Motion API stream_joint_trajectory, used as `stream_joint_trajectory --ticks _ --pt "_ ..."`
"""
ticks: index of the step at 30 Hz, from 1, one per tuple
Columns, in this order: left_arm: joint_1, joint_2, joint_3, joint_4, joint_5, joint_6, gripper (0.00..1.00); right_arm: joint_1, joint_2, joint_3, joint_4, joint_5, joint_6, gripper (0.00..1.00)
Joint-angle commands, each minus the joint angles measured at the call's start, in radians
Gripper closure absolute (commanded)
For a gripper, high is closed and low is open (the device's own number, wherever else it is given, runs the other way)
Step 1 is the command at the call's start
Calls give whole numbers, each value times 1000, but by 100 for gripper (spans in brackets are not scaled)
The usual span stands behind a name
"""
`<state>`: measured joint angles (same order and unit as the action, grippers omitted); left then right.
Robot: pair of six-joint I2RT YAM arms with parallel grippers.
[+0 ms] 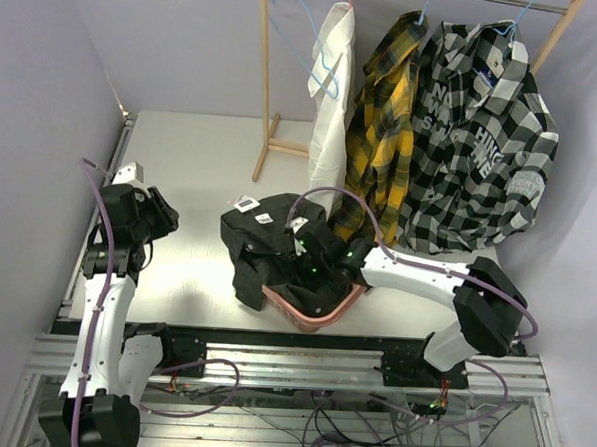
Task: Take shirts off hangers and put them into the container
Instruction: Place the shirt in the bin.
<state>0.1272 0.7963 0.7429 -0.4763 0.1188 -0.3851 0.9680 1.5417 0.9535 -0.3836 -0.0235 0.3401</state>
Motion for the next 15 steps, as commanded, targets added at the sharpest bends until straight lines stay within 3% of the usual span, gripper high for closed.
stream_joint_trajectory --ticks 1,7,15 --pt "-8 4 -11 21 83 7 54 0 63 -33 32 -14 47 68" --pt "-36 19 -8 18 87 9 54 2 130 26 -3 39 45 66" --pt "-36 14 -10 18 84 8 54 2 20 221 -103 123 6 55"
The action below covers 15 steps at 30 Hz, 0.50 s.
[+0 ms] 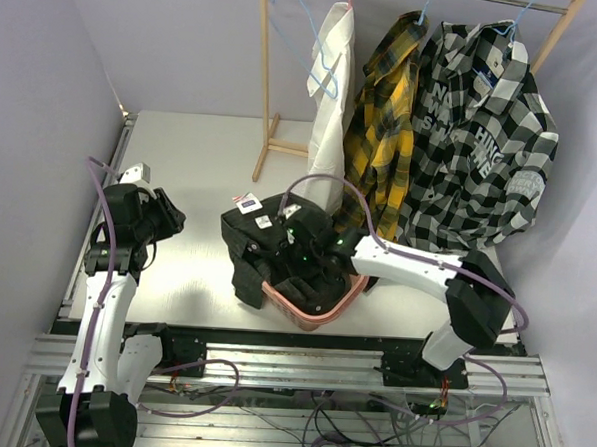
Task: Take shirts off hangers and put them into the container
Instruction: Place the shirt in the bin.
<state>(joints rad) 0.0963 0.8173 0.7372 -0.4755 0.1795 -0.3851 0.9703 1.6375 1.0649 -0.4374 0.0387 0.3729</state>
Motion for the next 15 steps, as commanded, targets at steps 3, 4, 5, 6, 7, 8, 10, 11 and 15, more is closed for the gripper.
stream_joint_trajectory --ticks 3,4,5,6,7,8,10,11,15 --pt "-6 -7 -4 17 25 8 54 2 -115 188 -94 62 -41 55" --pt "-6 -7 -4 17 25 8 54 3 -129 207 -103 69 -43 55" --pt "-5 -7 -4 18 25 8 54 5 -142 225 -107 81 -43 55" --pt "-5 -9 -4 18 27 8 54 5 -153 244 -109 96 -44 55" --pt "-4 -9 -5 20 28 8 54 5 -162 263 -97 114 -48 55" --pt "-5 -10 -6 20 29 8 54 5 -169 272 -73 122 -57 56" --pt "-5 -12 -5 20 30 8 54 6 -173 280 -7 109 -88 59" --pt "-4 -14 -5 19 28 8 54 5 -166 285 25 97 -100 61" --pt "-6 -15 -6 18 27 8 54 4 -94 304 135 67 -139 66"
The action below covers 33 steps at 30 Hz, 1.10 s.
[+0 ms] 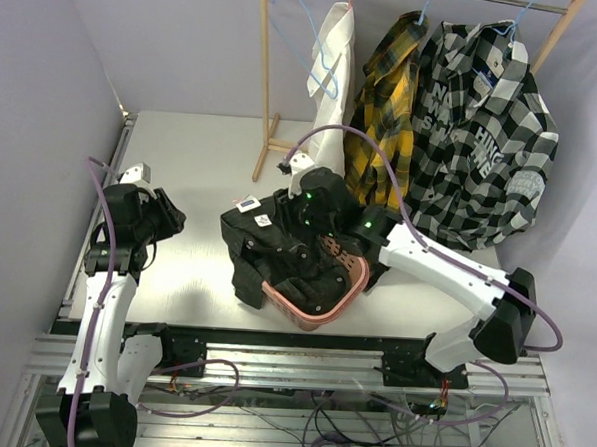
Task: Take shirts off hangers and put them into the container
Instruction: Place the shirt in the bin.
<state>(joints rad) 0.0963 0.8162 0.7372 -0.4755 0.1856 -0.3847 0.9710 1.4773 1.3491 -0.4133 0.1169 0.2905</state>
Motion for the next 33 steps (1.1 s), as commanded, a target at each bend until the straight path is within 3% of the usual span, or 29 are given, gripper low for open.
stream_joint_trajectory --ticks 1,8,15,22,33 --pt "-6 -14 -6 18 20 9 54 3 89 23 129 -12 -66 66" --pt "-7 -21 -4 15 13 9 54 3 169 -49 183 -8 -54 68" --pt "-8 -19 -7 21 26 9 54 3 94 -273 211 -16 -3 68" --pt "-8 -19 -7 21 25 9 54 3 134 -444 247 -34 34 68" --pt "-9 -15 -5 20 25 9 54 3 221 -425 238 -29 55 67"
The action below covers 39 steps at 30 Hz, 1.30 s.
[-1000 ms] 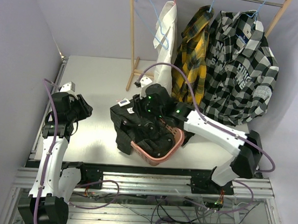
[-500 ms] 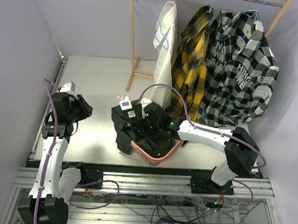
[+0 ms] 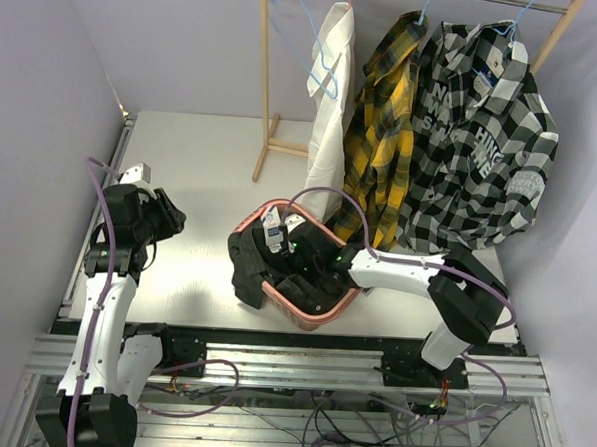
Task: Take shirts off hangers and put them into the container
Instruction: Place the shirt in the bin.
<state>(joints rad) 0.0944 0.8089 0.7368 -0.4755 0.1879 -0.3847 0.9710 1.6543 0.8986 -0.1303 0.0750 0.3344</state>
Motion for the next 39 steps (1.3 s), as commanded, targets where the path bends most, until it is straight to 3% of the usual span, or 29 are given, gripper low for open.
stream_joint_trajectory --ticks 1,6,10,12,17,24,28,39 --pt "-6 -8 -5 19 22 9 54 3 42 37 -54 15 10 66" --pt "-6 -11 -5 20 23 9 54 5 -9 95 -121 43 2 58" --pt "-5 -13 -5 20 23 9 54 7 -96 198 -190 63 -17 40" --pt "-6 -16 -5 20 23 9 54 14 -132 250 -223 75 -32 37" --pt "-7 -20 -6 20 21 9 54 85 -162 407 -298 116 -67 37" --pt "-7 -23 -5 17 16 9 54 256 -34 583 -414 302 -119 37" --pt "-7 -22 -4 16 16 9 54 286 21 616 -443 369 -119 37" --pt "-10 -21 -5 17 16 9 54 302 78 638 -440 338 -137 45"
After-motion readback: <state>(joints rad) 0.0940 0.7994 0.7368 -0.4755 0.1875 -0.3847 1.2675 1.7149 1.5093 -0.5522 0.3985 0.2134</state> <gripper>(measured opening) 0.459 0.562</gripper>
